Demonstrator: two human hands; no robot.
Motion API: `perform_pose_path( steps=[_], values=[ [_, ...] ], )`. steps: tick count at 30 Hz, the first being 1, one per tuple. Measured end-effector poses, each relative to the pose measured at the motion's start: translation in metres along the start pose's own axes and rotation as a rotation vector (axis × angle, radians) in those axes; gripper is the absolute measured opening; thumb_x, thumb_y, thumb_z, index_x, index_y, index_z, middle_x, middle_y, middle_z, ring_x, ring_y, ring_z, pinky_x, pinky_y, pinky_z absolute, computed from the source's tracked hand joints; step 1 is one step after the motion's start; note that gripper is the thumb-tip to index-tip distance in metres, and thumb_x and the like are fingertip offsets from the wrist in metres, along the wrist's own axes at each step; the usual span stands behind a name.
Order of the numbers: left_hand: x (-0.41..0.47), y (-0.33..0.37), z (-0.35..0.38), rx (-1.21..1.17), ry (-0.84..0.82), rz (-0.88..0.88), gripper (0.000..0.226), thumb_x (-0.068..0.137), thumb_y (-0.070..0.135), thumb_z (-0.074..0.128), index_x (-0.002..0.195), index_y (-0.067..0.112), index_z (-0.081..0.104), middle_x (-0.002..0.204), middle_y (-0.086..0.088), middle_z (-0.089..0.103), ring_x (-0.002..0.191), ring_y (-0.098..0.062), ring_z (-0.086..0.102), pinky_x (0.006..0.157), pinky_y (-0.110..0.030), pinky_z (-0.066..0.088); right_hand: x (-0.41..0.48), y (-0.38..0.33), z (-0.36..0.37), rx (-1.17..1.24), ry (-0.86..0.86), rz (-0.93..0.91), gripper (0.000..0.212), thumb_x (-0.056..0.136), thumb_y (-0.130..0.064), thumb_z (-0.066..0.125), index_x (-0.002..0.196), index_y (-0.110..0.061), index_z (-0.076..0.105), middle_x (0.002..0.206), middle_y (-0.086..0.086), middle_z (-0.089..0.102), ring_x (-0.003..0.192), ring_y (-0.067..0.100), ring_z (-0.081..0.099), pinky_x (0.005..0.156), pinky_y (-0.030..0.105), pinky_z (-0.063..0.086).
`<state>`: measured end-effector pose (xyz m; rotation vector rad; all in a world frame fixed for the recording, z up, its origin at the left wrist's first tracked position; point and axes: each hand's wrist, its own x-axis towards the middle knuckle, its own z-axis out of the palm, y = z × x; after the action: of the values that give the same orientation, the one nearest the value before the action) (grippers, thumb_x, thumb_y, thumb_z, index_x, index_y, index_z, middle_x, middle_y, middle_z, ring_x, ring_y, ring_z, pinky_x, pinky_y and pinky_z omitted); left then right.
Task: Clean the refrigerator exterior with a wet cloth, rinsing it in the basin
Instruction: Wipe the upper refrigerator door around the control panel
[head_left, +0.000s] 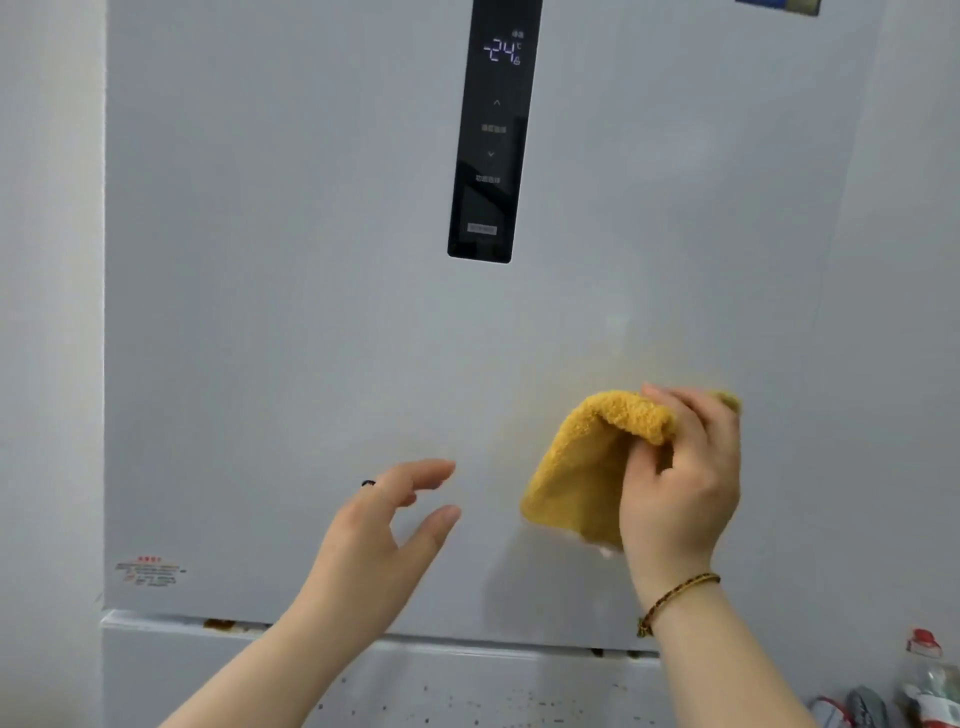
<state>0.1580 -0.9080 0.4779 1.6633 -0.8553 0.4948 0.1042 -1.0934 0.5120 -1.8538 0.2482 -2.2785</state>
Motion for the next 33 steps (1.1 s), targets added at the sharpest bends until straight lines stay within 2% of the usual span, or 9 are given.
perform_pose_path(
  steps=[2,5,8,10,12,15,20,28,33],
  values=[
    [0.001,-0.015,-0.014,0.083,0.143,0.066,0.036,0.086,0.010,0.059,0.094,0.044,0.049,0.105,0.030,0.048,0.091,0.011,0.047,0.078,0.007,0.026,0.001,0.016,0.013,0.011,0.022,-0.128,0.031,0.076,-0.003,0.043,0.103,-0.013,0.055,0.114,0.013,0.042,0.103,0.025,0.044,0.089,0.023,0.037],
    [-0.001,-0.045,-0.038,0.175,0.359,0.017,0.035,0.085,0.003,0.058,0.115,0.022,0.054,0.127,0.005,0.047,0.113,0.001,0.037,0.093,-0.006,0.020,-0.005,0.037,0.024,0.042,-0.044,-0.279,0.031,0.082,-0.003,0.042,0.113,-0.005,0.043,0.124,0.018,0.030,0.116,0.028,0.038,0.103,0.020,0.029],
    [-0.010,-0.076,-0.059,0.220,0.500,-0.188,0.048,0.087,-0.001,0.051,0.132,0.011,0.043,0.146,-0.005,0.030,0.135,-0.018,0.024,0.101,-0.018,0.017,-0.023,0.045,0.023,0.107,-0.097,-0.301,0.037,0.094,-0.029,0.043,0.116,0.000,0.037,0.125,0.022,0.033,0.131,0.015,0.032,0.109,0.019,0.026],
    [-0.019,-0.097,-0.072,0.246,0.539,-0.304,0.055,0.089,0.001,0.049,0.139,0.011,0.032,0.152,-0.005,0.018,0.140,-0.019,0.013,0.106,-0.021,0.014,-0.044,0.044,0.023,0.035,-0.230,-0.307,0.054,0.093,-0.047,0.037,0.119,0.000,0.037,0.128,0.022,0.040,0.126,0.027,0.034,0.109,0.031,0.024],
    [-0.026,-0.115,-0.083,0.267,0.558,-0.391,0.059,0.091,0.006,0.047,0.143,0.011,0.021,0.154,-0.006,0.009,0.141,-0.018,0.006,0.112,-0.028,0.009,-0.068,0.040,0.023,-0.096,-0.361,-0.326,0.071,0.089,-0.063,0.028,0.129,-0.005,0.034,0.140,0.016,0.034,0.137,0.022,0.020,0.114,0.034,0.008],
    [-0.033,-0.132,-0.094,0.135,0.543,-0.525,0.061,0.095,0.017,0.042,0.146,0.013,0.010,0.155,-0.004,0.006,0.142,-0.017,0.005,0.113,-0.031,0.009,-0.094,0.035,0.027,-0.192,-0.426,-0.412,0.070,0.088,-0.066,0.021,0.138,-0.017,0.020,0.156,-0.011,-0.002,0.142,0.005,-0.004,0.116,0.030,-0.006],
    [-0.039,-0.162,-0.106,-0.063,0.448,-0.685,0.043,0.098,0.026,0.032,0.136,0.007,0.036,0.137,-0.010,0.044,0.126,-0.027,0.038,0.105,-0.039,0.027,-0.105,0.031,0.032,-0.199,-0.382,-0.466,0.053,0.097,-0.044,0.022,0.138,-0.010,0.024,0.155,-0.011,-0.007,0.143,0.009,-0.004,0.117,0.032,-0.004],
    [-0.037,-0.168,-0.128,-0.308,0.518,-0.708,0.028,0.099,0.021,0.029,0.094,0.018,0.056,0.085,0.005,0.059,0.073,-0.001,0.053,0.062,-0.012,0.041,-0.121,-0.052,0.084,-0.206,-0.371,-0.623,0.059,0.097,-0.039,0.023,0.148,-0.017,0.002,0.155,-0.003,-0.013,0.143,0.014,-0.009,0.117,0.035,-0.006],
    [-0.040,-0.172,-0.136,-0.375,0.450,-0.683,0.026,0.099,0.017,0.029,0.100,0.018,0.055,0.085,0.009,0.058,0.079,-0.004,0.053,0.073,-0.015,0.041,-0.142,-0.136,0.130,-0.144,-0.466,-0.749,0.057,0.082,-0.032,0.038,0.134,-0.009,0.033,0.142,0.009,0.039,0.133,0.024,0.024,0.114,0.037,-0.001]
  ],
)
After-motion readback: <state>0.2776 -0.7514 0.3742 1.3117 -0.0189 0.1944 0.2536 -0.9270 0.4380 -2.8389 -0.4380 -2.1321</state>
